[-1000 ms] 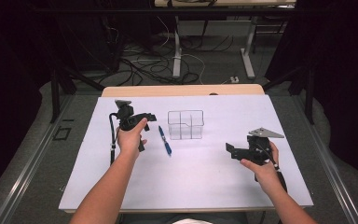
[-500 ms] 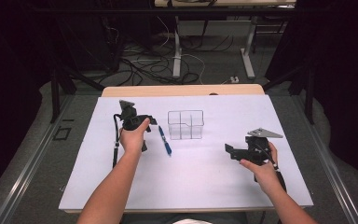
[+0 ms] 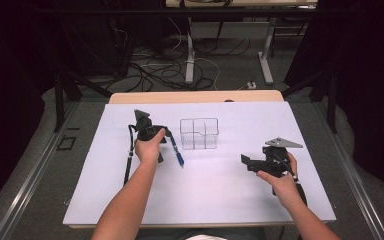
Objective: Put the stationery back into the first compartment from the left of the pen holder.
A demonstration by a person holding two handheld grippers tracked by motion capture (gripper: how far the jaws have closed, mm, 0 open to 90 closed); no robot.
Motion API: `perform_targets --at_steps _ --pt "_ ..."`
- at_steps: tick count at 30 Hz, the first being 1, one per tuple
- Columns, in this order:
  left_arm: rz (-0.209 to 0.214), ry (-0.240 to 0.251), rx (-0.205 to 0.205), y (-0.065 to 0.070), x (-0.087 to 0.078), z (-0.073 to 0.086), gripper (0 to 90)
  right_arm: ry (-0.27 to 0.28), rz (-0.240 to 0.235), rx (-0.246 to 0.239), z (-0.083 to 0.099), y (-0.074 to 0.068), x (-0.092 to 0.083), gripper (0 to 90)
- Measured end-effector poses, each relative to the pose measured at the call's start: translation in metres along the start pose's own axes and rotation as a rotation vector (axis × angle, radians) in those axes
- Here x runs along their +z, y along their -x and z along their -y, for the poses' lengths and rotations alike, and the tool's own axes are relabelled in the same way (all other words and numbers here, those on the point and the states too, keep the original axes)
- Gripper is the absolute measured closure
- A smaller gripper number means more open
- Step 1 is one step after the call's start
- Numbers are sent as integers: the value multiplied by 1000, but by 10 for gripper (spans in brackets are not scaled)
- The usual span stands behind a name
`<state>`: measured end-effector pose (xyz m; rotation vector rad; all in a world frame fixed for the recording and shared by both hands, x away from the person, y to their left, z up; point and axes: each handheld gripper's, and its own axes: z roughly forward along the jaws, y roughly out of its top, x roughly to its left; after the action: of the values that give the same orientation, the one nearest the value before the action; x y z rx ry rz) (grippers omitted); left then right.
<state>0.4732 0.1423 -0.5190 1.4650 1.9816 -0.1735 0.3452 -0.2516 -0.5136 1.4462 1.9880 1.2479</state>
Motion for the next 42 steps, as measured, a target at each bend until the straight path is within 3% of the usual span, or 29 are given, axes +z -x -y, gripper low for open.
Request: perform_targets --at_steps 13,15,21,42 --pt "1 -9 -31 -1 17 1 610 -6 -1 -1 1 1 1 75" --pt "-14 -11 -32 -1 19 1 615 -7 -1 -5 1 1 1 75" --pt "-2 -22 -38 -2 23 1 632 -9 -3 -4 1 1 2 75" --pt "-13 -37 -54 -3 31 3 696 -11 -3 -7 2 1 2 76"
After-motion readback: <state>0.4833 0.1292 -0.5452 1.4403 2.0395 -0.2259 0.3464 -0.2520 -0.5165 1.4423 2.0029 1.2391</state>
